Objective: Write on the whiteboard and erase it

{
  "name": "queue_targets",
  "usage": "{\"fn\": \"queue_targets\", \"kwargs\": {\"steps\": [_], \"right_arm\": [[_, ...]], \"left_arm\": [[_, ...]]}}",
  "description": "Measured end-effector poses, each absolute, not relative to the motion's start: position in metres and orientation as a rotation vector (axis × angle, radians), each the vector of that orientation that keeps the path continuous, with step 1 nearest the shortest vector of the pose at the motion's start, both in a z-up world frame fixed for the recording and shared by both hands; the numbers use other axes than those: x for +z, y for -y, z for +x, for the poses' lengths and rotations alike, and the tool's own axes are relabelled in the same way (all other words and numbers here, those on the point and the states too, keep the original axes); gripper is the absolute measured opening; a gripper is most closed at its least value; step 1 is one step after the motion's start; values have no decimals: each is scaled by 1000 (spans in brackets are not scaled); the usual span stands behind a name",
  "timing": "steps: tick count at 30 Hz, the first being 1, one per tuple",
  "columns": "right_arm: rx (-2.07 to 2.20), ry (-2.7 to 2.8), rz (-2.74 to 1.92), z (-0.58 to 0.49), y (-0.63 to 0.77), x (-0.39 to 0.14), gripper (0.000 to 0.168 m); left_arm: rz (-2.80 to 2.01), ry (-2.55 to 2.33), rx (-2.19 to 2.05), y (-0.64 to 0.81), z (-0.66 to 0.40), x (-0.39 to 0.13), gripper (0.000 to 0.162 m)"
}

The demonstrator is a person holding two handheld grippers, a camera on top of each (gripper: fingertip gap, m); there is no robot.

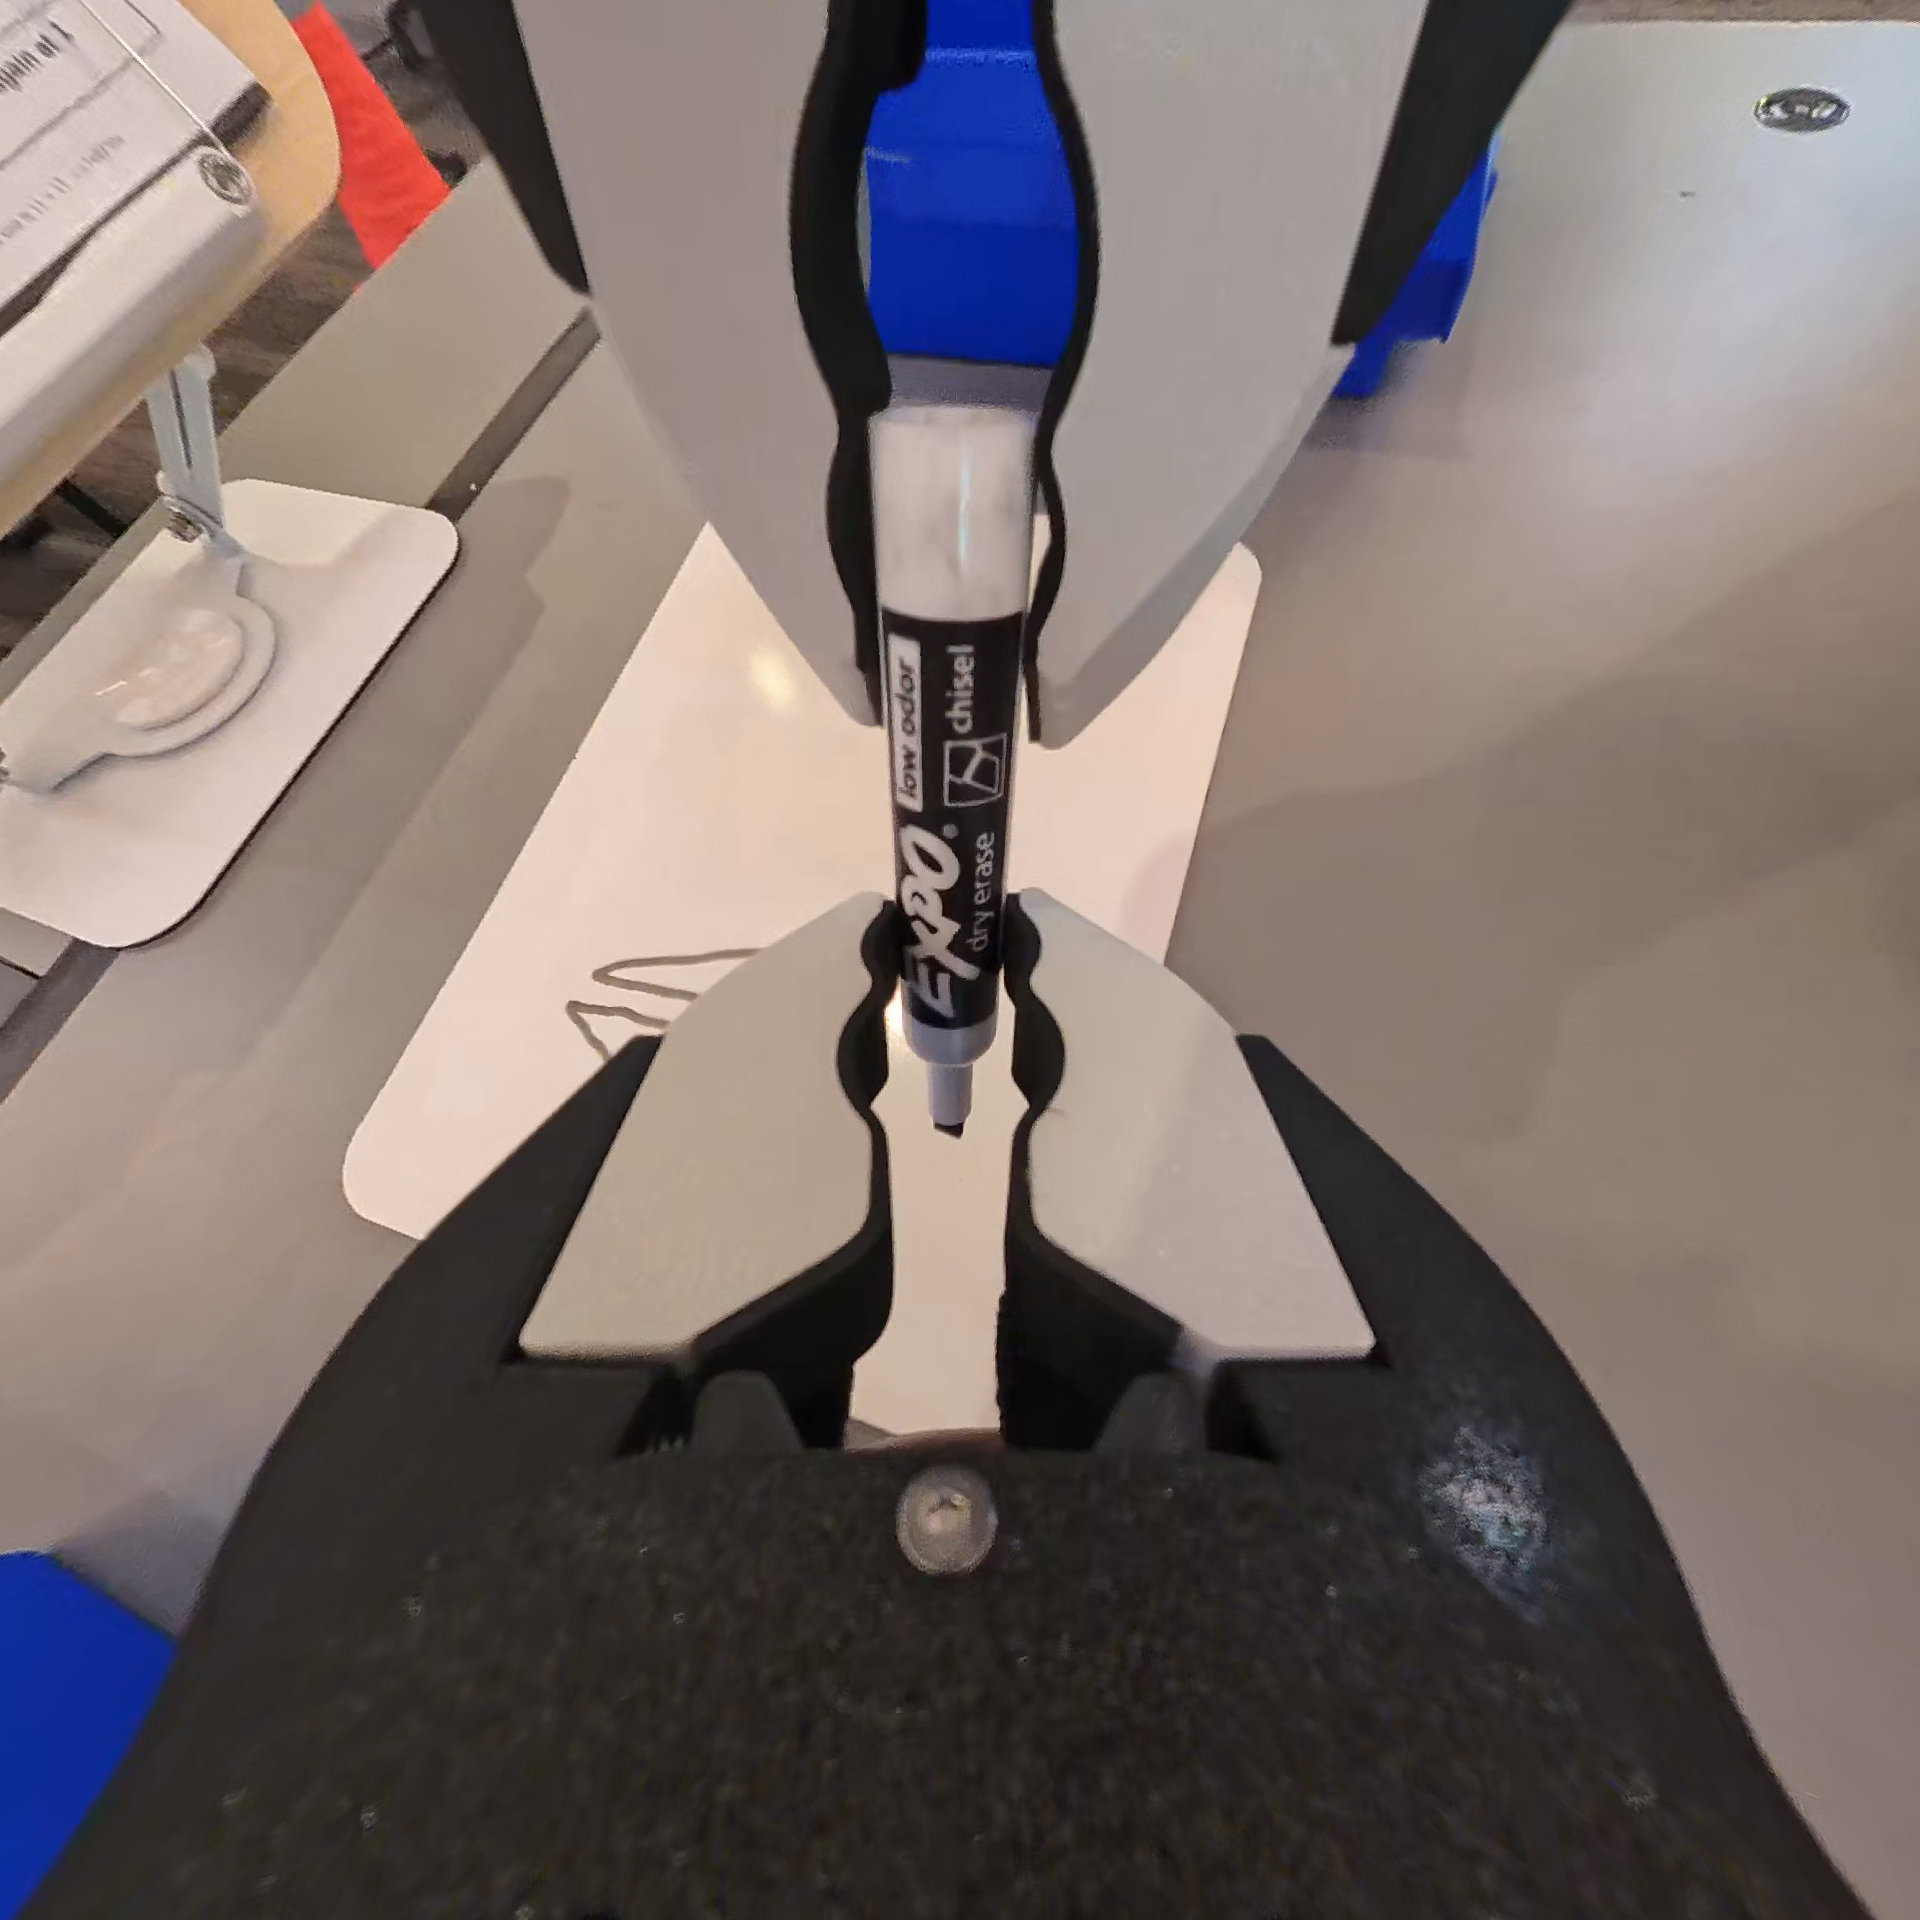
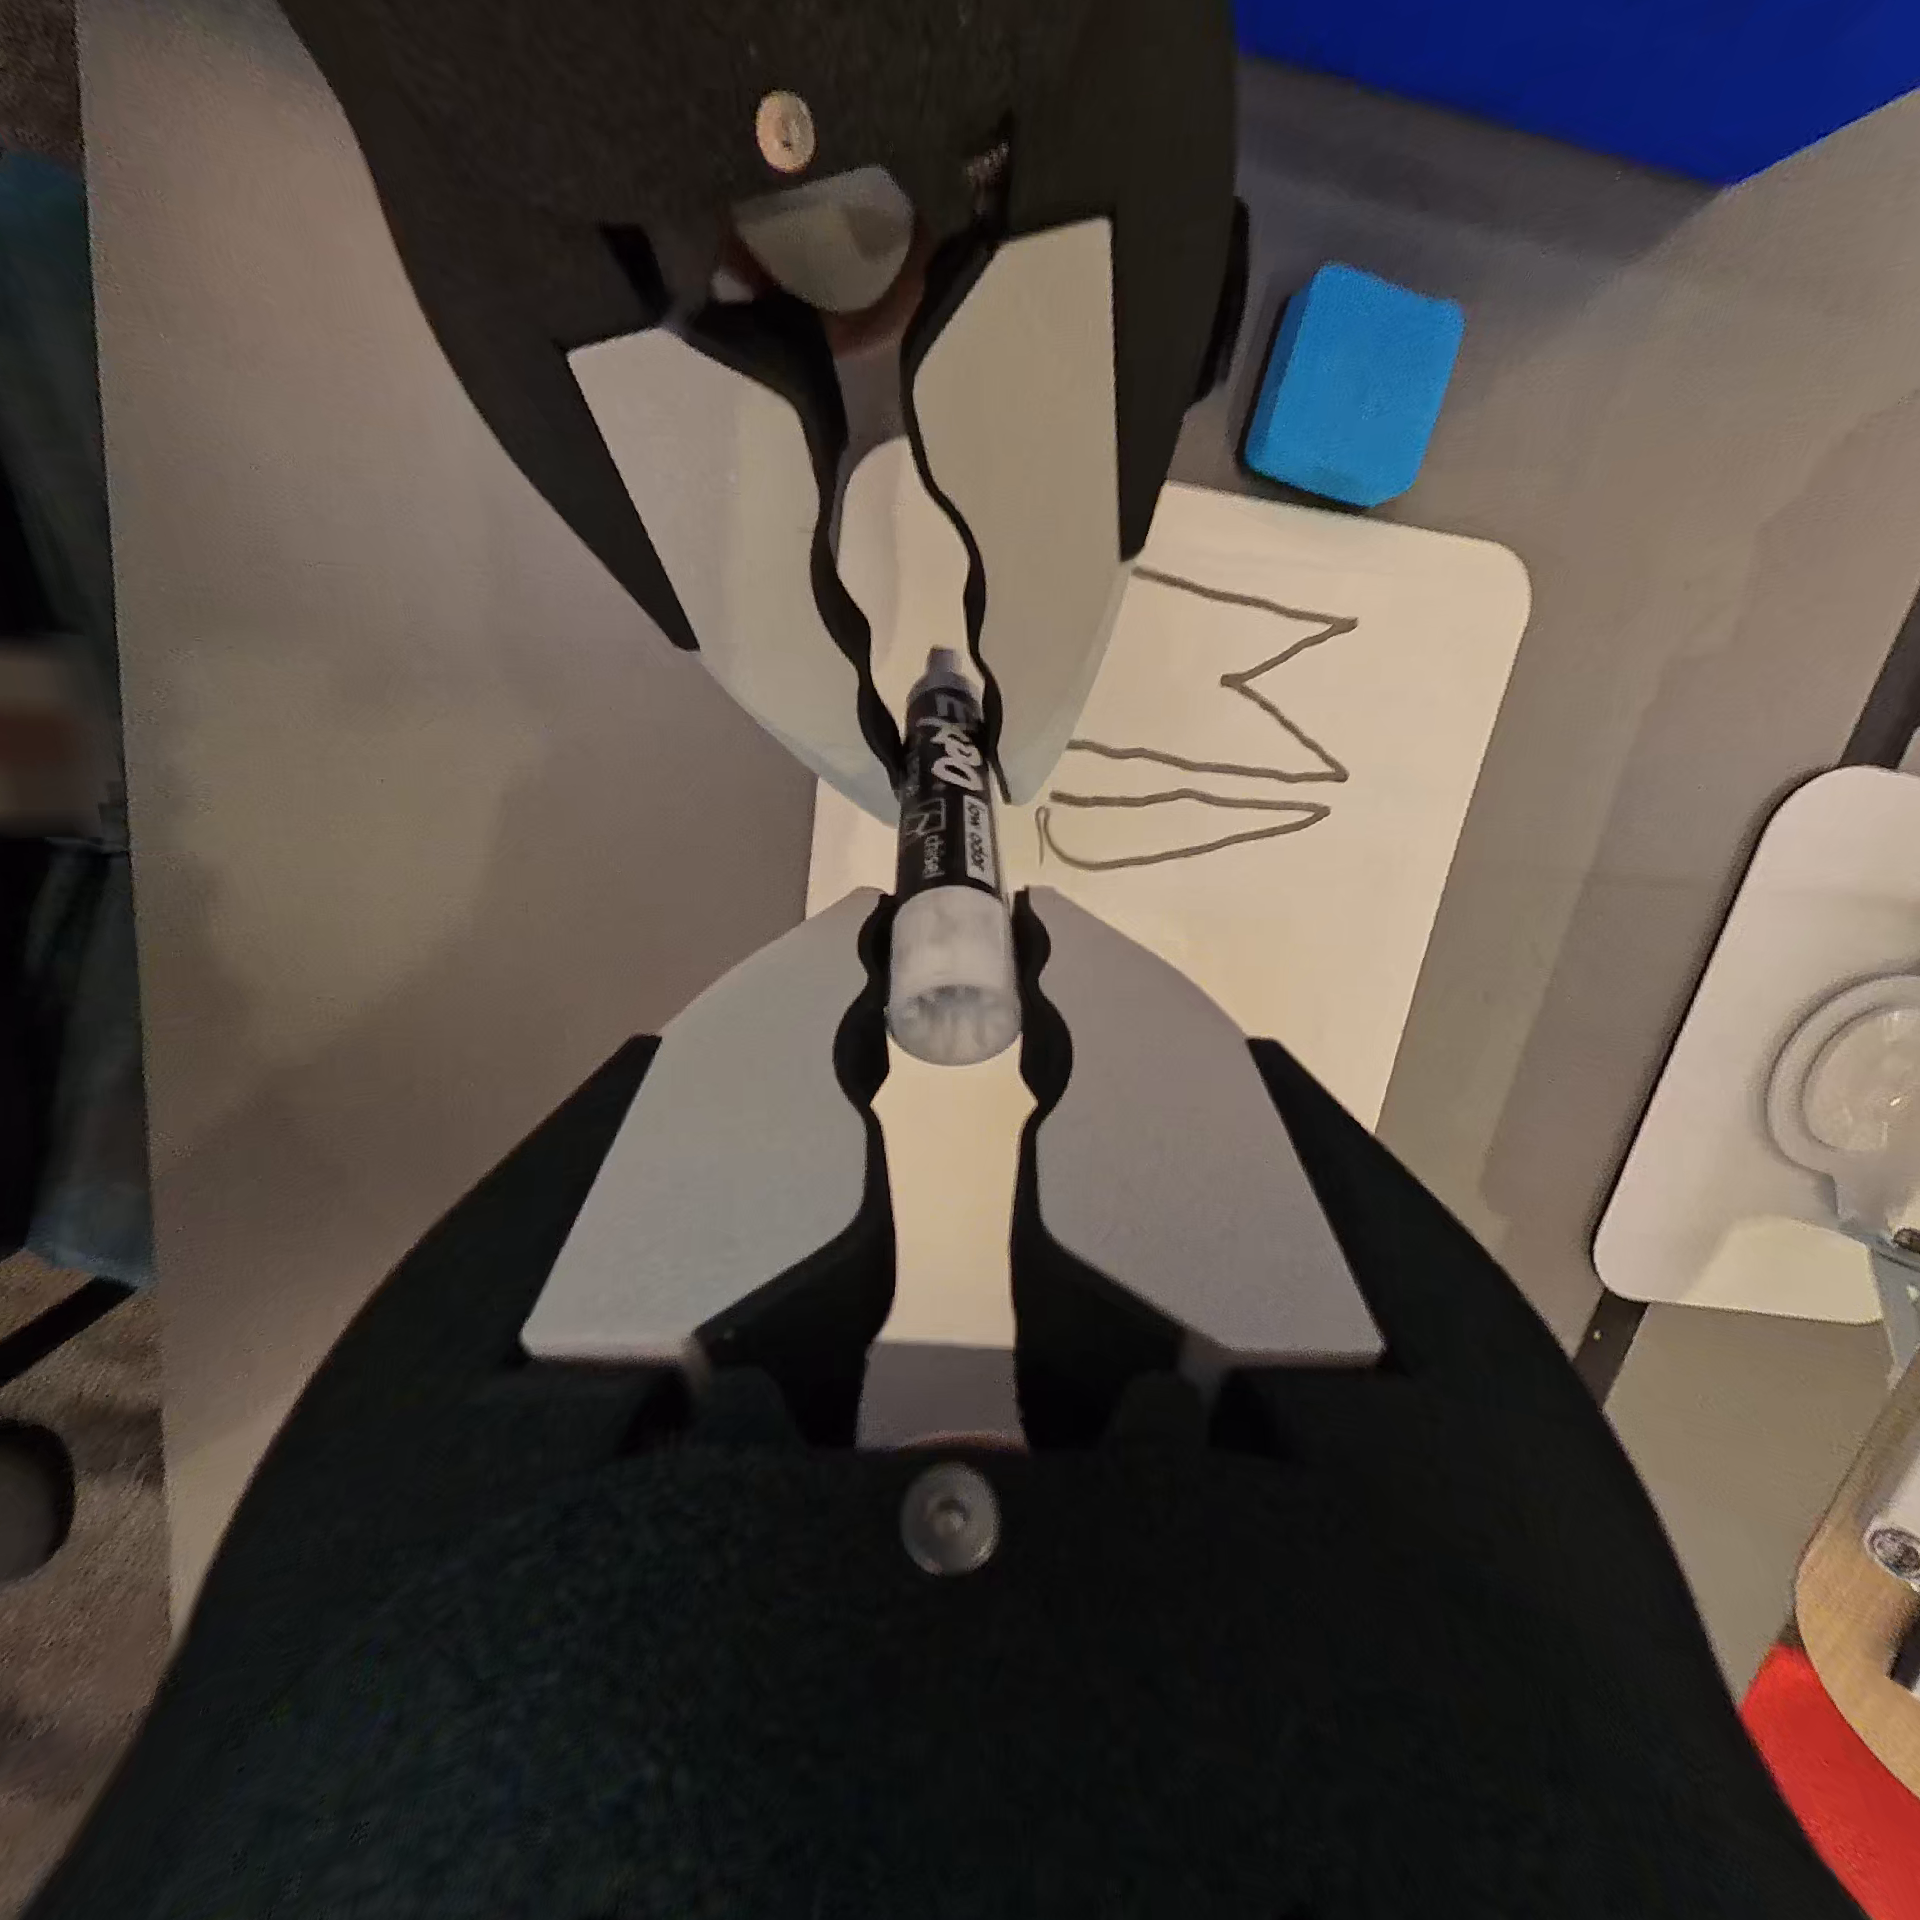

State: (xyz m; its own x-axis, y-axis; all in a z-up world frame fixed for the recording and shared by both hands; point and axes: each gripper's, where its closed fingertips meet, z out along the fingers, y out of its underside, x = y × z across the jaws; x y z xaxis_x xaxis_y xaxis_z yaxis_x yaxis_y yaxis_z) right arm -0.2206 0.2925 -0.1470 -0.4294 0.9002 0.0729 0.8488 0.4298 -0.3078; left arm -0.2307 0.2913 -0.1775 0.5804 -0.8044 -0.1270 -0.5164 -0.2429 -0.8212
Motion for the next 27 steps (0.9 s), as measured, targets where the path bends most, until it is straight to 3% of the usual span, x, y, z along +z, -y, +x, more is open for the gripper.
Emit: {"fn": "queue_targets", "kwargs": {"steps": [10, 15, 17, 23, 24, 26, 27], "right_arm": [[971, 1954, -1439, -241, -282, -120, 38], [1165, 1746, -1402, -249, -278, -115, 37], [1153, 1756, -1395, -251, -275, -122, 20], [1152, 1710, -1372, -250, -277, -122, 20], [1135, 1709, -1385, -249, -280, -122, 20], [1112, 1674, -1427, -242, -288, -118, 20], [1062, 1652, -1461, -237, -296, -119, 20]], "left_arm": [[-1779, -959, -665, -284, -229, -150, 18], [-1796, -1004, -638, -282, -226, -158, 18], [-1812, -1007, -645, -283, -223, -161, 18], [-1823, -978, -611, -285, -227, -161, 19], [-1856, -952, -577, -285, -232, -164, 24], [-1960, -840, -467, -286, -254, -176, 60], [-2016, -777, -421, -282, -266, -184, 64]]}}
